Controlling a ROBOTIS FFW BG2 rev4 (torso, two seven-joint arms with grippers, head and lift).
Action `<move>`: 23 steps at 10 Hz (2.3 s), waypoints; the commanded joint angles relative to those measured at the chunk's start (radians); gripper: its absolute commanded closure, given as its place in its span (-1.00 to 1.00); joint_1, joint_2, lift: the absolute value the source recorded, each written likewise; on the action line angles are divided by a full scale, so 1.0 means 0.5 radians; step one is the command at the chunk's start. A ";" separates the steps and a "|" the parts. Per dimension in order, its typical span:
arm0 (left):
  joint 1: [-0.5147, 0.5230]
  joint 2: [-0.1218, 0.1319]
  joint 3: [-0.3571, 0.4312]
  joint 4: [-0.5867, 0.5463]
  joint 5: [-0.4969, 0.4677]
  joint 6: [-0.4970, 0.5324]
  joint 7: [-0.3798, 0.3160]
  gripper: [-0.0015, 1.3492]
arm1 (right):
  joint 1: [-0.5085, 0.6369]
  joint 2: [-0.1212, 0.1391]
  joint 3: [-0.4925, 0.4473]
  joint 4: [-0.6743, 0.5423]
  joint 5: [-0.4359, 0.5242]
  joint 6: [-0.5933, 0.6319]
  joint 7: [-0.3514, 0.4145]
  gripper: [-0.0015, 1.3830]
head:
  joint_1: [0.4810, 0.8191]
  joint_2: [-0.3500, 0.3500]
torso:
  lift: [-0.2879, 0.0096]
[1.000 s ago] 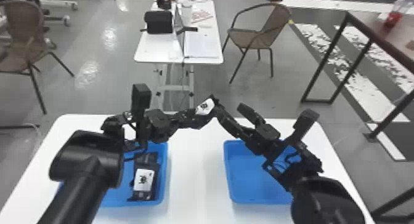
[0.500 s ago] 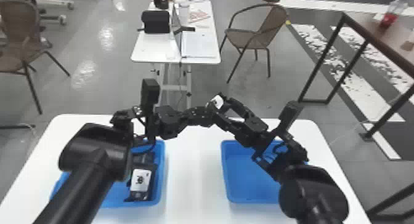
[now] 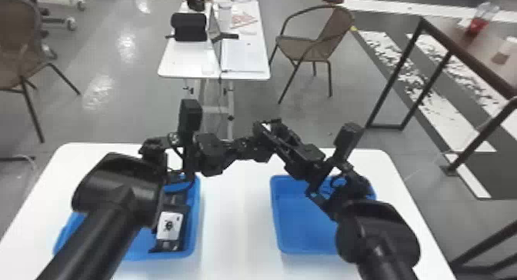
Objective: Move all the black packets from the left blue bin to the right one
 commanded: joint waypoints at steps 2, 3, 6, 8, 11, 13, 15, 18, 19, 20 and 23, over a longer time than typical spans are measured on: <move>-0.003 -0.005 -0.003 0.000 -0.014 -0.009 0.001 0.79 | 0.037 -0.022 -0.006 -0.083 0.115 0.129 -0.012 0.85 | 0.27 -0.42 | 0.94; -0.006 -0.005 -0.003 0.000 -0.023 -0.009 0.001 0.79 | 0.034 -0.031 -0.003 -0.096 0.136 0.159 0.010 0.85 | 0.27 -0.42 | 0.94; -0.003 -0.005 0.027 0.000 -0.048 -0.031 0.004 0.79 | 0.061 -0.034 -0.009 -0.117 0.149 0.135 0.025 0.85 | 0.27 -0.42 | 0.94; 0.021 -0.005 0.061 -0.003 -0.054 -0.028 0.081 0.57 | 0.080 -0.034 -0.092 -0.111 0.195 0.123 0.028 0.85 | 0.27 -0.41 | 0.94; 0.110 -0.005 0.162 -0.006 -0.063 0.058 0.111 -0.91 | 0.049 -0.041 -0.377 -0.044 0.308 0.113 0.031 0.85 | 0.27 -0.48 | 0.94; 0.282 -0.005 0.356 -0.227 -0.054 0.132 0.114 -0.77 | 0.052 -0.044 -0.525 0.018 0.382 0.110 0.028 0.85 | 0.27 -0.60 | 0.94; 0.586 0.015 0.626 -0.608 0.014 0.282 0.185 -0.76 | 0.055 -0.044 -0.647 0.233 0.468 0.113 0.028 0.85 | 0.27 -0.62 | 0.94; 0.859 0.049 0.850 -0.911 0.090 0.435 0.274 -0.76 | 0.049 -0.056 -0.767 0.487 0.603 0.113 -0.003 0.83 | 0.27 -0.51 | 0.94; 0.893 0.049 0.883 -0.927 0.087 0.472 0.274 -0.76 | 0.052 -0.062 -0.792 0.521 0.618 0.126 -0.055 0.29 | 0.27 -0.50 | 0.94; 0.914 0.046 0.896 -0.927 0.041 0.509 0.274 -0.76 | 0.098 -0.056 -0.804 0.453 0.587 0.120 -0.162 -0.65 | 0.27 -0.49 | 0.94; 0.972 0.031 0.920 -0.924 -0.158 0.791 0.274 -0.76 | 0.252 -0.010 -0.807 0.165 0.201 -0.215 -0.331 -0.65 | 0.27 -0.57 | 0.94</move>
